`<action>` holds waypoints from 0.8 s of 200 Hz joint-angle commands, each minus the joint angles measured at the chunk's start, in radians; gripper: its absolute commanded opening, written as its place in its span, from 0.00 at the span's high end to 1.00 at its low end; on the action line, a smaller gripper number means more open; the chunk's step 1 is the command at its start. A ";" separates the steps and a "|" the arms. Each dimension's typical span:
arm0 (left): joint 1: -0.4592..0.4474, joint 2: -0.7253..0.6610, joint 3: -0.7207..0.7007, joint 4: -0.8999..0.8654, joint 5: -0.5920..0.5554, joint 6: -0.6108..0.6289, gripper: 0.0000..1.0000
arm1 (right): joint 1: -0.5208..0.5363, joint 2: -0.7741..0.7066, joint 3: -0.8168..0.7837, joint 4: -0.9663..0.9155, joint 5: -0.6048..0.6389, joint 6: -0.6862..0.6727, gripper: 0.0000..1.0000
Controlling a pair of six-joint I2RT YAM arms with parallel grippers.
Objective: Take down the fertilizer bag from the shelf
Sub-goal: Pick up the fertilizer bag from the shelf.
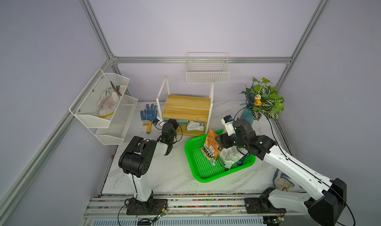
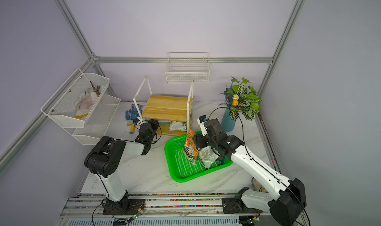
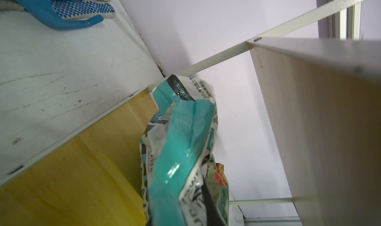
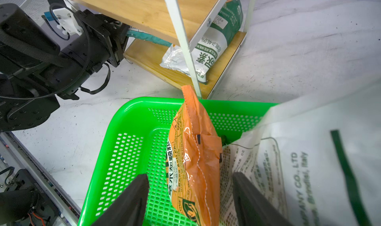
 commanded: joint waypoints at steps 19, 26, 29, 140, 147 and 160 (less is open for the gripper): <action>-0.045 -0.148 -0.080 -0.002 0.029 0.140 1.00 | -0.003 0.001 0.036 -0.010 -0.013 0.015 0.30; -0.047 -0.166 -0.085 -0.020 0.027 0.153 1.00 | -0.004 0.003 0.037 -0.010 -0.016 0.017 0.30; -0.048 -0.174 -0.086 -0.027 0.027 0.159 1.00 | -0.004 0.003 0.037 -0.009 -0.017 0.018 0.31; -0.110 -0.311 -0.221 -0.150 0.113 0.308 1.00 | -0.003 -0.002 0.057 -0.021 -0.029 0.029 0.31; -0.110 -0.319 -0.228 -0.153 0.126 0.311 1.00 | -0.004 0.000 0.061 -0.024 -0.029 0.029 0.31; -0.110 -0.326 -0.248 -0.131 0.150 0.313 1.00 | -0.003 0.001 0.065 -0.024 -0.030 0.029 0.31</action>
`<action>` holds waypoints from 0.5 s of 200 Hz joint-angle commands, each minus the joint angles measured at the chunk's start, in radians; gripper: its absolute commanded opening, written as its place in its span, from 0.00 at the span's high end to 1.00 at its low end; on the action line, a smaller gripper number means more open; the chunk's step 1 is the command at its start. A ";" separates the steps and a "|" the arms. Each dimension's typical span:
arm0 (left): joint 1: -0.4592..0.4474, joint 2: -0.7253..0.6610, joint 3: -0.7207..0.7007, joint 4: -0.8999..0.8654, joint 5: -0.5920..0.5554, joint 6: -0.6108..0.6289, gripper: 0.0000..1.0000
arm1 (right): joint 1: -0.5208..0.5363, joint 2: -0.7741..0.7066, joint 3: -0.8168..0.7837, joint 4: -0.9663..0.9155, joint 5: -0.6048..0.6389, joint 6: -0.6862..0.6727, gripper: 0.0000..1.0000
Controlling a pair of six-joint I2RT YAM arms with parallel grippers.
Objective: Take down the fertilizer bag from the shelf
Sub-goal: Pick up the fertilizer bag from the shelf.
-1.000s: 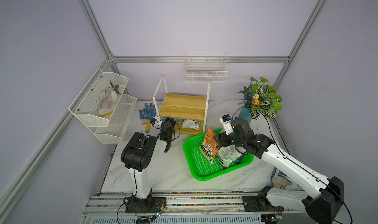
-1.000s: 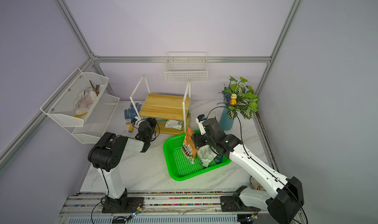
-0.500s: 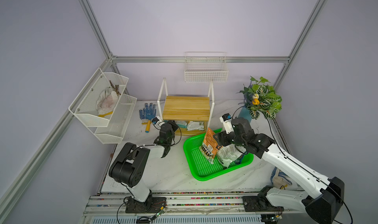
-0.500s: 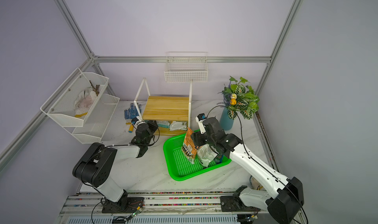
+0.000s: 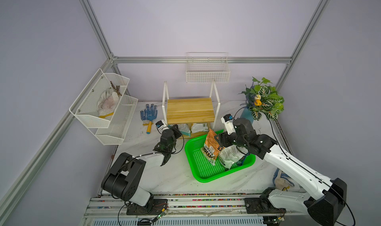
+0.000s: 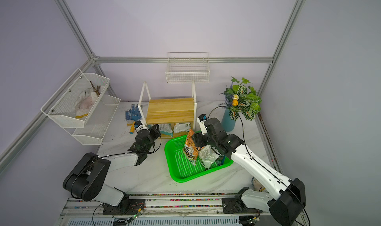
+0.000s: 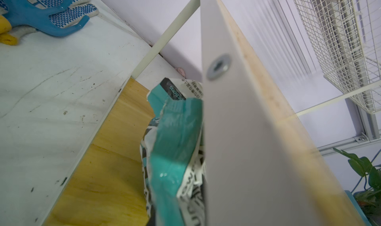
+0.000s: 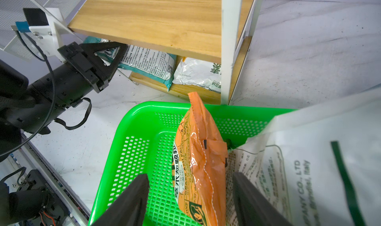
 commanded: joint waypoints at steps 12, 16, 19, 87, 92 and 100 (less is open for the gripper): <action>-0.023 -0.033 -0.085 0.091 0.131 0.044 1.00 | -0.004 0.000 0.047 -0.019 -0.010 0.011 0.31; -0.023 -0.032 -0.089 0.100 0.139 0.037 1.00 | -0.004 0.002 0.050 -0.020 -0.012 0.013 0.31; -0.023 -0.030 -0.093 0.106 0.143 0.029 1.00 | -0.004 0.004 0.052 -0.018 -0.013 0.014 0.31; 0.004 0.002 -0.086 0.018 0.326 0.094 1.00 | -0.002 0.006 0.084 -0.028 -0.031 0.033 0.31; 0.006 -0.021 -0.070 -0.053 0.344 0.140 1.00 | -0.002 0.004 0.085 -0.030 -0.028 0.032 0.31; 0.009 -0.063 -0.049 -0.161 0.352 0.193 1.00 | -0.002 0.004 0.085 -0.034 -0.024 0.030 0.31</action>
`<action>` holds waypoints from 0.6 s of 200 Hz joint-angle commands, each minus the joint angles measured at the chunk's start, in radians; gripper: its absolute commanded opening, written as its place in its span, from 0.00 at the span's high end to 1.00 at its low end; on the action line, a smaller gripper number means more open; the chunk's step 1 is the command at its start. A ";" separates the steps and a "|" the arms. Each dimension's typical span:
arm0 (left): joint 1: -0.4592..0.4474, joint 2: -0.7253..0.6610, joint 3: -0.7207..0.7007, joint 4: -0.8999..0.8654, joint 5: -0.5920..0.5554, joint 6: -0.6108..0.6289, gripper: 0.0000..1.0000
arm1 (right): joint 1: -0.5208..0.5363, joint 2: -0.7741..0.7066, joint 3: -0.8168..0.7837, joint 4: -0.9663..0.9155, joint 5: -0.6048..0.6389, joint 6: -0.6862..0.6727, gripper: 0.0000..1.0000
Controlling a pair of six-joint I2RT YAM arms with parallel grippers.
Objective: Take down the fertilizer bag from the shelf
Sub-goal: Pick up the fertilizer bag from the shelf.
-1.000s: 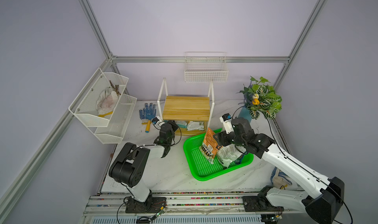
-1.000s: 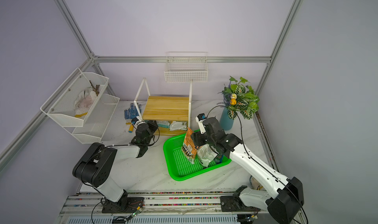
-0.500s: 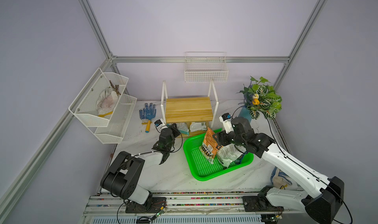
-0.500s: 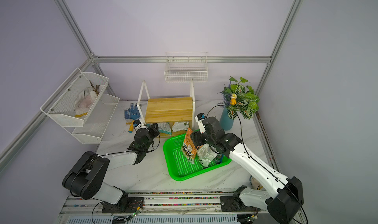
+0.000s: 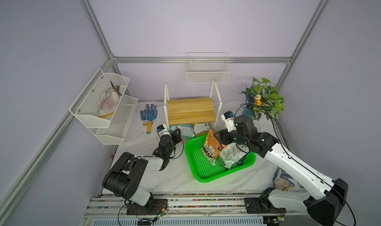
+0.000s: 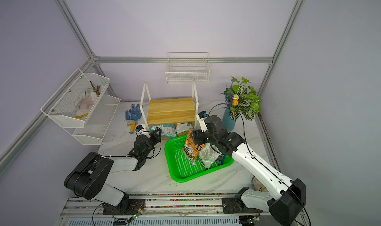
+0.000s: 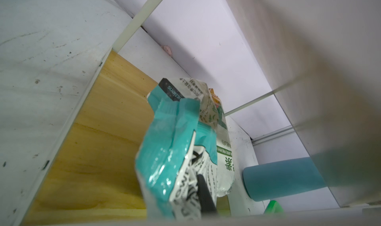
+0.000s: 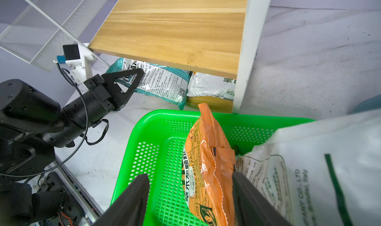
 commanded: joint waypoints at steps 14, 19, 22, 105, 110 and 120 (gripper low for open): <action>0.000 -0.165 0.067 -0.388 0.175 0.268 1.00 | -0.002 0.000 0.026 -0.017 0.007 0.005 0.31; 0.001 -0.190 0.066 -0.418 0.160 0.286 1.00 | -0.002 0.003 0.028 -0.016 0.005 0.006 0.31; 0.003 -0.206 0.065 -0.435 0.151 0.295 1.00 | -0.002 0.006 0.027 -0.016 0.005 0.007 0.31; 0.008 -0.414 0.029 -0.605 0.192 0.442 1.00 | 0.000 0.061 0.066 0.011 -0.047 0.023 0.31; 0.008 -0.427 0.024 -0.611 0.186 0.445 1.00 | 0.000 0.061 0.067 0.010 -0.047 0.023 0.31; 0.008 -0.452 0.022 -0.629 0.180 0.459 1.00 | 0.000 0.060 0.069 0.006 -0.045 0.022 0.31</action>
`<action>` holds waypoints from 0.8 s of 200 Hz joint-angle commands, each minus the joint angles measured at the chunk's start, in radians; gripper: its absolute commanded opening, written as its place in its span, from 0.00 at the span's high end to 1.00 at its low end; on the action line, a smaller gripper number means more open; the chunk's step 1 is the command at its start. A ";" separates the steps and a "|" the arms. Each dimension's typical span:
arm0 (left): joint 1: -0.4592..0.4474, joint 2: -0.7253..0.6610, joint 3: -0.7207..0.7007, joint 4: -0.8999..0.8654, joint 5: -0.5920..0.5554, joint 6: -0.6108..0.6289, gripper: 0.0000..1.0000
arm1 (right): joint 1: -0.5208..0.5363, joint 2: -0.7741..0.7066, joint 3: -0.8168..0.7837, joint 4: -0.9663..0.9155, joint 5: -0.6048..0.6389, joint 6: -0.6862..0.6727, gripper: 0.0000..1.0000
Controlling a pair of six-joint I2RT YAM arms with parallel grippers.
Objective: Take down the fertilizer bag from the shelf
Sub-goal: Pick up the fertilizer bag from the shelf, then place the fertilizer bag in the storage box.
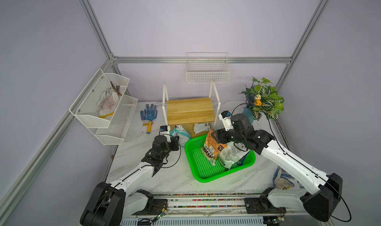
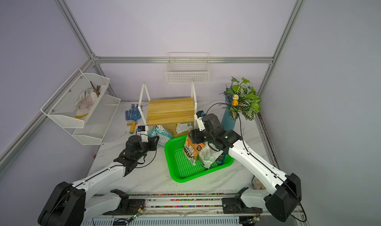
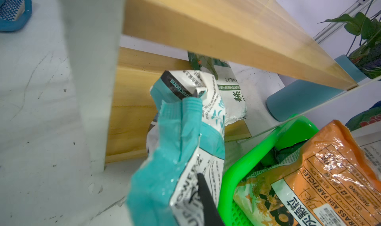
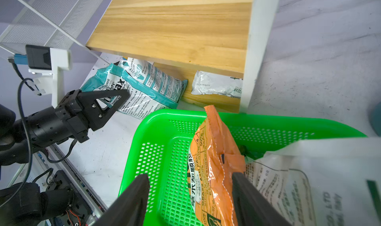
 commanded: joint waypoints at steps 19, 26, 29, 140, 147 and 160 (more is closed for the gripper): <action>-0.009 -0.104 0.031 -0.134 0.043 0.085 1.00 | -0.001 -0.003 0.037 0.001 -0.005 0.002 0.31; -0.010 -0.121 0.038 -0.159 0.048 0.095 1.00 | -0.001 -0.002 0.039 0.000 -0.005 0.002 0.31; -0.010 -0.128 0.040 -0.170 0.051 0.098 1.00 | 0.000 -0.001 0.039 -0.002 -0.005 0.002 0.31; -0.086 -0.366 0.249 -0.503 0.042 0.068 1.00 | 0.001 0.000 0.032 0.018 -0.010 0.008 0.31; -0.099 -0.358 0.273 -0.510 0.044 0.069 1.00 | 0.001 -0.002 0.031 0.019 -0.009 0.008 0.31; -0.123 -0.340 0.316 -0.519 0.039 0.071 1.00 | 0.001 -0.006 0.030 0.017 -0.004 0.006 0.31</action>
